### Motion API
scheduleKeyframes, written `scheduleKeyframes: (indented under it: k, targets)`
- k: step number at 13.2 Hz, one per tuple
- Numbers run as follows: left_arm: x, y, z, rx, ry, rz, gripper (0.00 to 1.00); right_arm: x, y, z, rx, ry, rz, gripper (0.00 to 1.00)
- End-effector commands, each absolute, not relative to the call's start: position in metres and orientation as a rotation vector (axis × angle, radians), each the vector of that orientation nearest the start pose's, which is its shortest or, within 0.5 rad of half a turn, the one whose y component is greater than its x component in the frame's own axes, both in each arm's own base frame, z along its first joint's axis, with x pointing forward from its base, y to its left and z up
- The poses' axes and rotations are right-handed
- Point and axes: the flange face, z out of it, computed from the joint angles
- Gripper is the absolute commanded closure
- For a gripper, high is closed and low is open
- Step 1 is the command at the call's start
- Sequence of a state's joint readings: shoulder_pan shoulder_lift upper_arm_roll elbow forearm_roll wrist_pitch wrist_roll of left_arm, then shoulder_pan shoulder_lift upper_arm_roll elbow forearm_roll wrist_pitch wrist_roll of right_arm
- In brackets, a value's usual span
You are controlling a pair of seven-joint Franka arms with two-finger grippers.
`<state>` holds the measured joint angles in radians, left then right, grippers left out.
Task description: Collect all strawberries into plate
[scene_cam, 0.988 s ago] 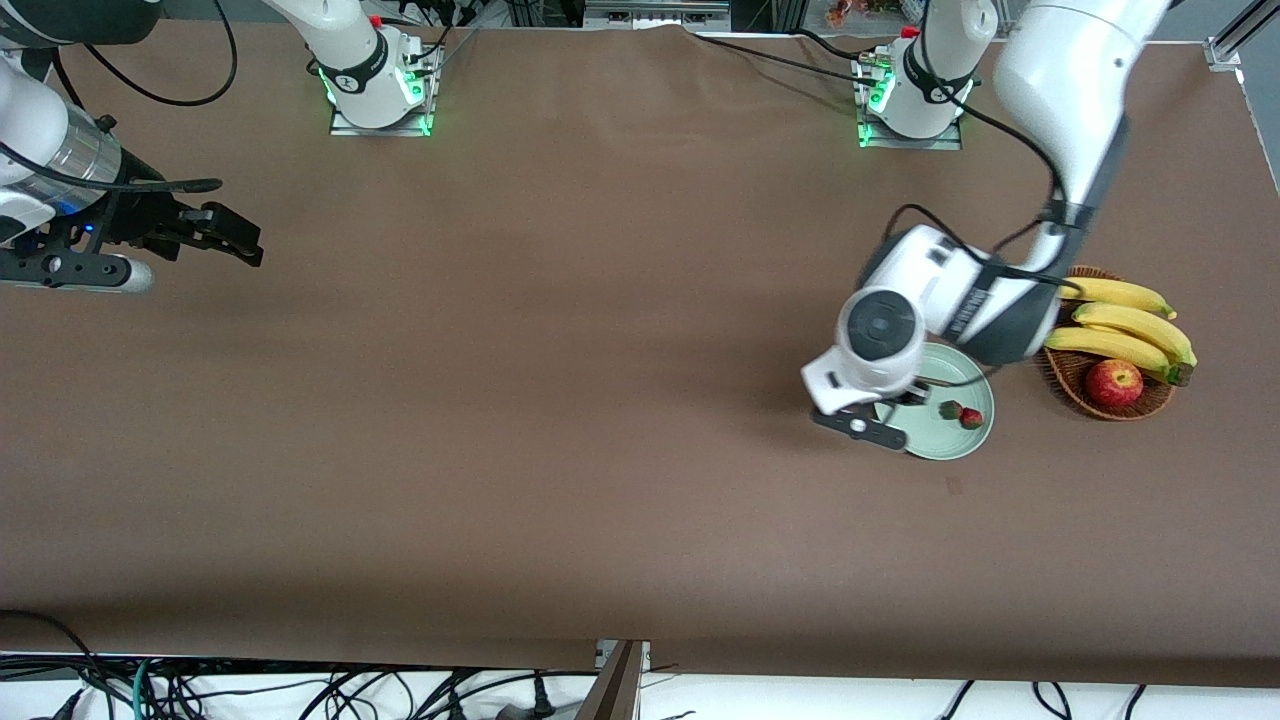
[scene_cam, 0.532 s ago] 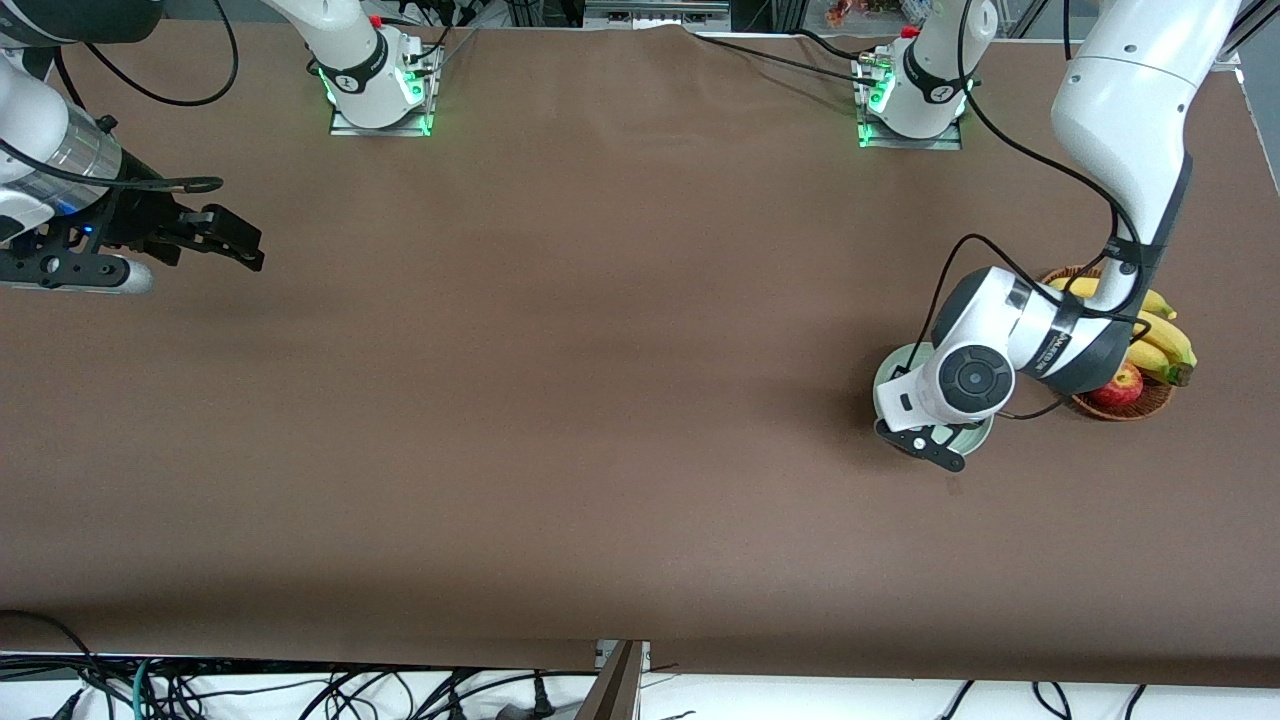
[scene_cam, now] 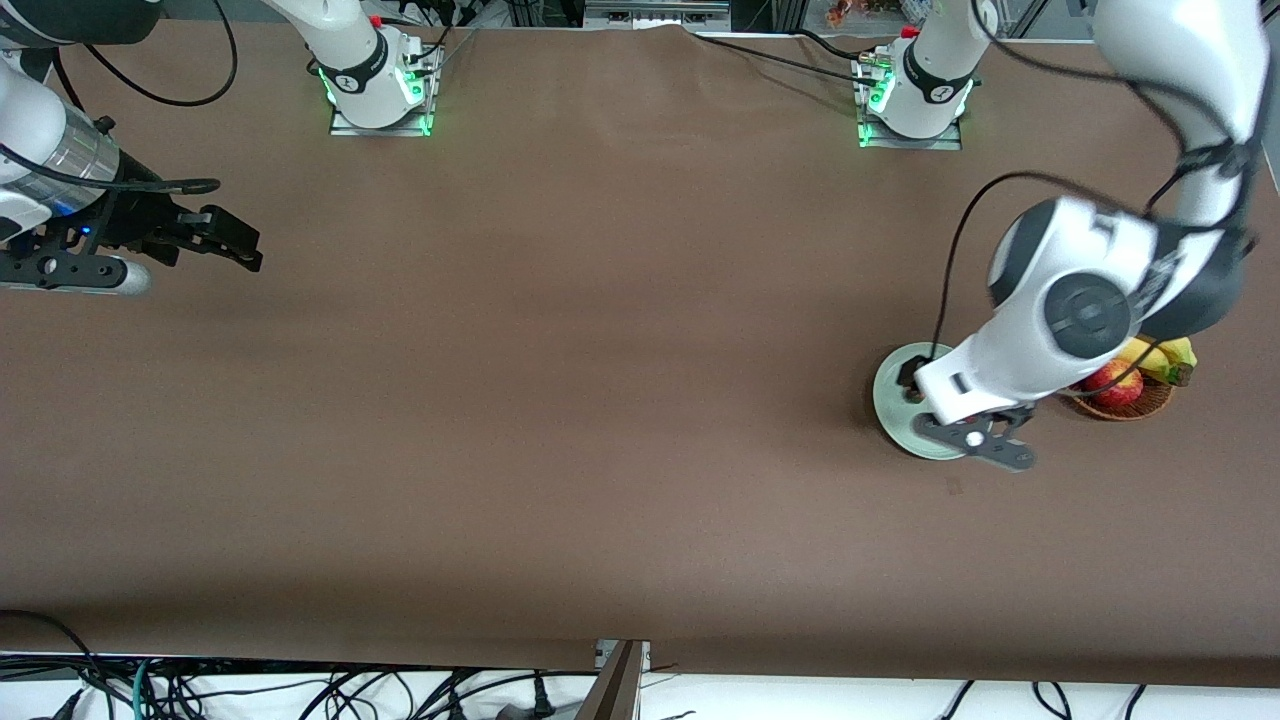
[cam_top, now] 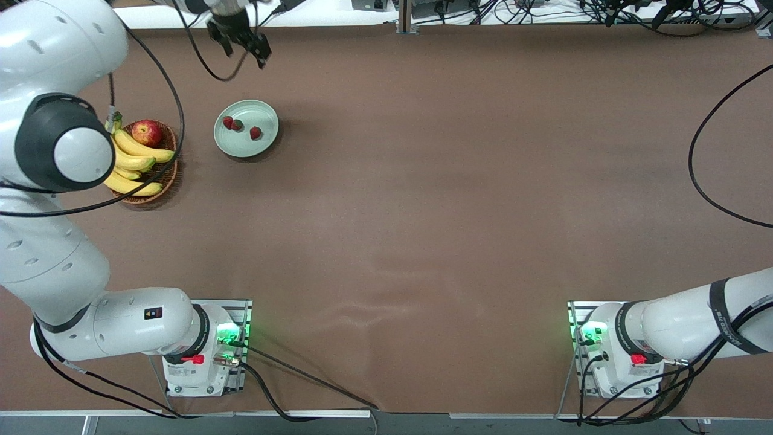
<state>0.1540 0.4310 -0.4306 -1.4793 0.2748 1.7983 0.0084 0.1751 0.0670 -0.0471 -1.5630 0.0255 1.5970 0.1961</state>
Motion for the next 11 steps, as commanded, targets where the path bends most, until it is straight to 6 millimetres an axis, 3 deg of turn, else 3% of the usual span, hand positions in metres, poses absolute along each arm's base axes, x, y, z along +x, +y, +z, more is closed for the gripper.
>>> scheduleKeyframes:
  k: [1,3,5,6,7,9,11]
  targets:
    - [0.658,-0.089,0.514,-3.037,0.303,0.090,0.00,0.573,0.076,0.598,-3.107,0.119,0.054,0.00]
    - [0.653,-0.069,0.548,-3.079,0.148,0.098,0.00,0.572,0.076,0.598,-3.108,0.119,0.056,0.01]
    - [0.632,-0.039,0.582,-3.101,-0.046,0.058,0.00,0.572,0.076,0.597,-3.108,0.119,0.058,0.00]
    - [0.613,-0.052,0.578,-3.113,-0.065,0.090,0.00,0.572,0.076,0.598,-3.108,0.119,0.056,0.00]
    - [0.598,-0.047,0.582,-3.126,-0.101,0.022,0.00,0.572,0.076,0.597,-3.108,0.119,0.058,0.00]
    - [0.560,-0.045,0.568,-3.145,-0.118,-0.131,0.00,0.572,0.076,0.597,-3.108,0.114,0.058,0.00]
    - [0.548,-0.044,0.562,-3.144,-0.121,-0.106,0.00,0.572,0.076,0.598,-3.108,0.114,0.056,0.00]
